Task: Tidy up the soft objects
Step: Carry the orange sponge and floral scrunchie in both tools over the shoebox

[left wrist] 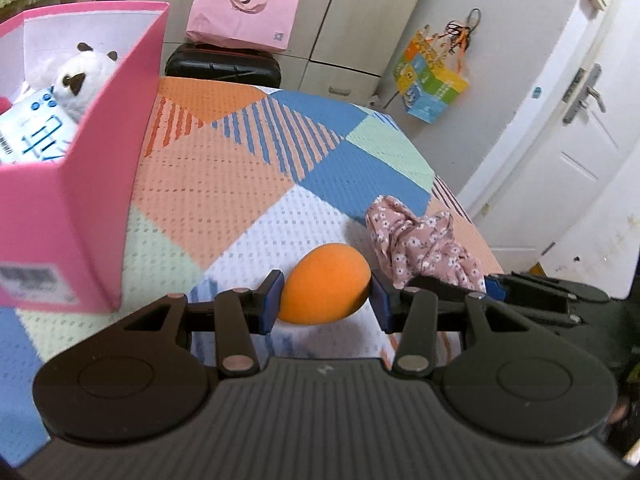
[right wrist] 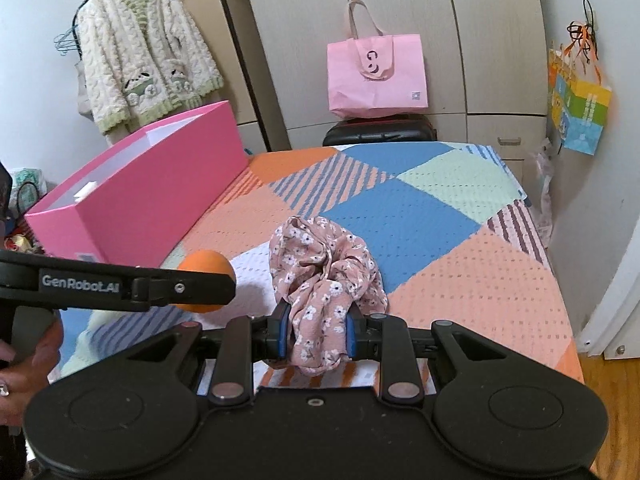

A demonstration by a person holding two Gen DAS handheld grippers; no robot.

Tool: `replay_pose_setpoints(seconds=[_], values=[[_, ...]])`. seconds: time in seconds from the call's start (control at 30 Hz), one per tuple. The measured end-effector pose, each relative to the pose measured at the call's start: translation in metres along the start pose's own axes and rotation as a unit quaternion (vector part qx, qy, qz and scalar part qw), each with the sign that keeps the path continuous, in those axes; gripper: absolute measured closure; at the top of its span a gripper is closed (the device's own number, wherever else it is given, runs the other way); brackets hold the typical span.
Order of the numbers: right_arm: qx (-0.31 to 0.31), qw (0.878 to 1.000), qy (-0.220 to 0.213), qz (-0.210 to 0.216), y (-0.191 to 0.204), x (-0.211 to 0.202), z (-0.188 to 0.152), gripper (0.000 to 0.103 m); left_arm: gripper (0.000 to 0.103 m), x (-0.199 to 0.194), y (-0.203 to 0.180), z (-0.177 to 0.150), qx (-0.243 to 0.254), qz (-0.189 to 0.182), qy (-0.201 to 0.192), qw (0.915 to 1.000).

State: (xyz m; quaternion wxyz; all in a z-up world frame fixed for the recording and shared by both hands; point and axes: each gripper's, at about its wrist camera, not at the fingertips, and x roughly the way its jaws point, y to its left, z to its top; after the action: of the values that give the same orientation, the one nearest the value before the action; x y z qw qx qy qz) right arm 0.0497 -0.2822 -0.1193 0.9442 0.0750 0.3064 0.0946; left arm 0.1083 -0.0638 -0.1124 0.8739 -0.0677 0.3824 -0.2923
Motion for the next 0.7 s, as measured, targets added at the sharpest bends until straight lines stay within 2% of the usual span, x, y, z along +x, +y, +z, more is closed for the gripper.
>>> replay_pose_setpoints(seconds=[0.2,0.43,0.7], values=[[-0.007,0.999,0.009,0.039,0.013,-0.011,-0.009,0.073,0.058,-0.028,0.006,-0.018,0.018,-0.024,0.006,0.9995],[-0.026,0.995,0.035,0.087,0.032,-0.018,-0.011,0.073,0.058,-0.060,0.025,-0.029,0.016,-0.052,0.034,0.9979],[-0.074,0.987,0.037,0.138,0.068,-0.033,0.008,0.073,0.058,-0.105,0.040,-0.021,0.040,-0.043,0.027,0.9979]])
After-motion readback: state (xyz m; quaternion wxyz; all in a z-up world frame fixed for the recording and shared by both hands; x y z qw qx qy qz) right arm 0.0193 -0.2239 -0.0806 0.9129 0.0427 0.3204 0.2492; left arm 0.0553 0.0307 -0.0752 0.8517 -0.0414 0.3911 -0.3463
